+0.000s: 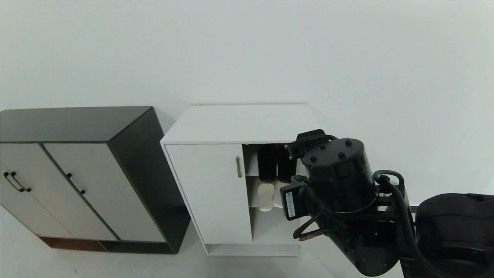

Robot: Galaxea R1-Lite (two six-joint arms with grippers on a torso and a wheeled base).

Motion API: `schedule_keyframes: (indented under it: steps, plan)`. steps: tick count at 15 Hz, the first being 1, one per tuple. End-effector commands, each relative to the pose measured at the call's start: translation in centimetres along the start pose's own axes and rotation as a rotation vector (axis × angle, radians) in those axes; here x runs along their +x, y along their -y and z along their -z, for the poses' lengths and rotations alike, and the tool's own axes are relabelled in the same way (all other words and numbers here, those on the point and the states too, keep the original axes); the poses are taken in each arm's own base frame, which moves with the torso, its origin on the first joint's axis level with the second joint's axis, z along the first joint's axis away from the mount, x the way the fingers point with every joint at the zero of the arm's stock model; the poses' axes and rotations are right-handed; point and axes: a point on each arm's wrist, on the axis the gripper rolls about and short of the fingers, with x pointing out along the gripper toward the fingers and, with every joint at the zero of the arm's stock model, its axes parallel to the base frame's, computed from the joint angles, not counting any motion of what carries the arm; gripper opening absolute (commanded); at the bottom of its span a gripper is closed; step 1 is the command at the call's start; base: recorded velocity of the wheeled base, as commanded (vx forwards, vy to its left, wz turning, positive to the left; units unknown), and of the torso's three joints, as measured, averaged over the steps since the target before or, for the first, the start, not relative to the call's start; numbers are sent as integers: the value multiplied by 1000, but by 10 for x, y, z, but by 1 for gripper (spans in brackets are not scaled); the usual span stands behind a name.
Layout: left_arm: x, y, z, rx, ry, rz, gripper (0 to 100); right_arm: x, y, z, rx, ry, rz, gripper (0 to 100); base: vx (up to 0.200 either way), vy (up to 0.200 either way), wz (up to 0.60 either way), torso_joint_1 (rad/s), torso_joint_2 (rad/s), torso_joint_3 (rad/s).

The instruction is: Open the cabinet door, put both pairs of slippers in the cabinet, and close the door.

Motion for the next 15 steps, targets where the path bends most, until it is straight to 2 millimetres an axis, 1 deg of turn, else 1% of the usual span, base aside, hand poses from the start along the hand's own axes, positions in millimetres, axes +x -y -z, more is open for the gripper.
schedule_keyframes:
  steps: [1, 5, 7, 8, 9, 12, 13, 15]
  plan:
    - [0, 0, 0, 0, -1, -1, 0, 1, -1, 1, -2, -2, 1, 0, 0, 0, -600, -2, 2, 2]
    - [0, 0, 0, 0, -1, -1, 0, 2, 1, -2, 4, 4, 6, 0, 0, 0, -600, 6, 5, -1]
    - [0, 0, 0, 0, -1, -1, 0, 12, 14, -6, 6, 10, 55, 0, 0, 0, 0, 0, 0, 0]
    - [0, 0, 0, 0, -1, -1, 0, 25, 34, -16, 5, 44, 120, 0, 0, 0, 0, 0, 0, 0]
    - [0, 0, 0, 0, -1, -1, 0, 37, 48, -25, 28, 85, 161, 0, 0, 0, 0, 0, 0, 0]
    - [0, 0, 0, 2, -1, -2, 0, 59, 73, -33, 70, 122, 114, 0, 0, 0, 0, 0, 0, 0]
    - [0, 0, 0, 0, -1, -2, 0, 72, 79, -35, 87, 123, 142, 0, 0, 0, 0, 0, 0, 0]
    - [0, 0, 0, 0, -1, -2, 0, 91, 90, -37, 134, 101, 184, 0, 0, 0, 0, 0, 0, 0]
